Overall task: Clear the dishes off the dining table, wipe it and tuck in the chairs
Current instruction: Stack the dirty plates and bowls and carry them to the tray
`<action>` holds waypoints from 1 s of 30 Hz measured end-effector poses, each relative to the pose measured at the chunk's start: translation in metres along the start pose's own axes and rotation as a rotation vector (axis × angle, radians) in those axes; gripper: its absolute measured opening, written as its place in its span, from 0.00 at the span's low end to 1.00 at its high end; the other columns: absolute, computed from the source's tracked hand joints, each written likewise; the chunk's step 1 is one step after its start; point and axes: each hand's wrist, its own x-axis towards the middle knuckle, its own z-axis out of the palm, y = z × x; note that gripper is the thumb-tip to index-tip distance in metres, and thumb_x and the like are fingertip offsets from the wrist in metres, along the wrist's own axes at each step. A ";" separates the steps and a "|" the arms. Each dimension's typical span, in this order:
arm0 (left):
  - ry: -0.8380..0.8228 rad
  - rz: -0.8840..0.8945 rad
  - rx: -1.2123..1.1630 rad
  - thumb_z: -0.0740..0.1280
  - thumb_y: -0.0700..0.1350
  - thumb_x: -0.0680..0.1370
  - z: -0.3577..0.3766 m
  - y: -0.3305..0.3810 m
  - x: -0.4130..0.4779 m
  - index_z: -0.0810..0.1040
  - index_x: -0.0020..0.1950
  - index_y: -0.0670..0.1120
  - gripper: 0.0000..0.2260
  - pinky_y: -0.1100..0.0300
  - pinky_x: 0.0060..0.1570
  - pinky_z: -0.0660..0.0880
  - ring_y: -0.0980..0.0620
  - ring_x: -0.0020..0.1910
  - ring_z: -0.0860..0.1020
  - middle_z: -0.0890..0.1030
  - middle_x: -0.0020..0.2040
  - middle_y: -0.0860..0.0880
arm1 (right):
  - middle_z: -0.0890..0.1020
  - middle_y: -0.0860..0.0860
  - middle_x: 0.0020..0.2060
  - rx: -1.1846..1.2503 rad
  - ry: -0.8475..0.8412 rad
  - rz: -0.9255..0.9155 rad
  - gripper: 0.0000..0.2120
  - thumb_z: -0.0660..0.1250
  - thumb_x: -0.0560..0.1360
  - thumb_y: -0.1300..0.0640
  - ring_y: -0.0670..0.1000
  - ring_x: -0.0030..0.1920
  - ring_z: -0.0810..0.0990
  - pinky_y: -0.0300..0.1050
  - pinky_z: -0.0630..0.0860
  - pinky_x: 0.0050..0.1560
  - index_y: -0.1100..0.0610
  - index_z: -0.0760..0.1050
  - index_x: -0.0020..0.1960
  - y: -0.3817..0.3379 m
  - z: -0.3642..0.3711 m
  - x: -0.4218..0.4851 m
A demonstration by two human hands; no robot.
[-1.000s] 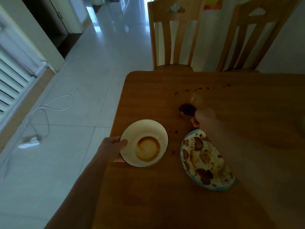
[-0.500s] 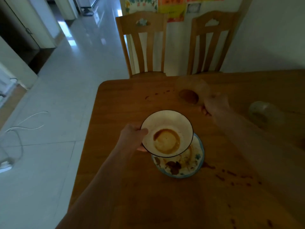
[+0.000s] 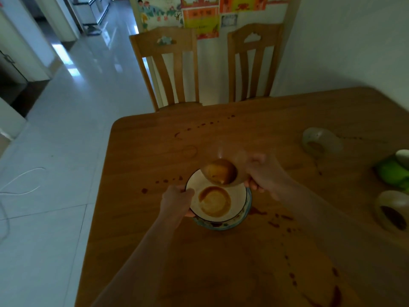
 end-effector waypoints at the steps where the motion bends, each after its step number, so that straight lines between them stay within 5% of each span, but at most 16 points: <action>1: -0.014 -0.002 -0.011 0.63 0.44 0.81 0.000 0.000 -0.001 0.78 0.63 0.42 0.13 0.54 0.38 0.83 0.53 0.36 0.79 0.79 0.45 0.49 | 0.78 0.55 0.29 -0.038 -0.019 0.002 0.11 0.60 0.82 0.53 0.47 0.23 0.69 0.38 0.63 0.21 0.60 0.75 0.54 0.003 0.003 0.000; 11: -0.059 -0.019 -0.168 0.57 0.52 0.83 -0.007 -0.001 -0.011 0.74 0.69 0.45 0.18 0.49 0.47 0.82 0.45 0.45 0.83 0.81 0.48 0.47 | 0.84 0.60 0.36 -0.535 -0.060 -0.036 0.09 0.58 0.81 0.62 0.46 0.22 0.74 0.34 0.66 0.20 0.65 0.74 0.53 0.019 0.029 0.000; 15: -0.059 0.043 -0.174 0.58 0.51 0.83 -0.011 0.000 -0.014 0.76 0.66 0.46 0.16 0.46 0.52 0.81 0.44 0.48 0.83 0.79 0.44 0.49 | 0.80 0.53 0.30 -0.615 -0.049 -0.026 0.05 0.59 0.81 0.62 0.45 0.24 0.76 0.35 0.71 0.24 0.63 0.72 0.53 0.023 0.037 0.002; 20: -0.046 0.101 -0.116 0.59 0.51 0.83 -0.013 -0.001 -0.014 0.74 0.69 0.46 0.17 0.48 0.51 0.81 0.42 0.50 0.83 0.81 0.48 0.46 | 0.77 0.50 0.27 -0.662 -0.012 -0.034 0.12 0.60 0.81 0.61 0.46 0.25 0.79 0.43 0.82 0.36 0.59 0.70 0.39 0.025 0.041 0.003; 26: -0.008 0.182 -0.037 0.58 0.51 0.83 -0.010 0.004 -0.016 0.74 0.69 0.45 0.18 0.46 0.64 0.73 0.46 0.61 0.76 0.78 0.63 0.45 | 0.81 0.58 0.45 -0.695 -0.012 -0.008 0.08 0.60 0.81 0.60 0.57 0.47 0.83 0.50 0.81 0.49 0.64 0.71 0.57 0.012 0.042 -0.007; 28: -0.009 0.189 -0.053 0.58 0.50 0.83 -0.009 0.006 -0.018 0.73 0.70 0.44 0.18 0.54 0.62 0.70 0.48 0.62 0.74 0.77 0.65 0.47 | 0.81 0.57 0.39 -0.688 -0.053 0.047 0.05 0.60 0.80 0.62 0.52 0.38 0.83 0.42 0.81 0.38 0.63 0.70 0.47 0.008 0.041 -0.009; 30: -0.007 0.176 -0.081 0.59 0.50 0.83 -0.008 0.008 -0.019 0.73 0.71 0.44 0.18 0.56 0.58 0.69 0.50 0.62 0.73 0.77 0.65 0.47 | 0.75 0.52 0.30 -0.645 -0.062 0.119 0.14 0.60 0.80 0.64 0.45 0.26 0.76 0.32 0.70 0.21 0.59 0.64 0.36 0.004 0.039 -0.012</action>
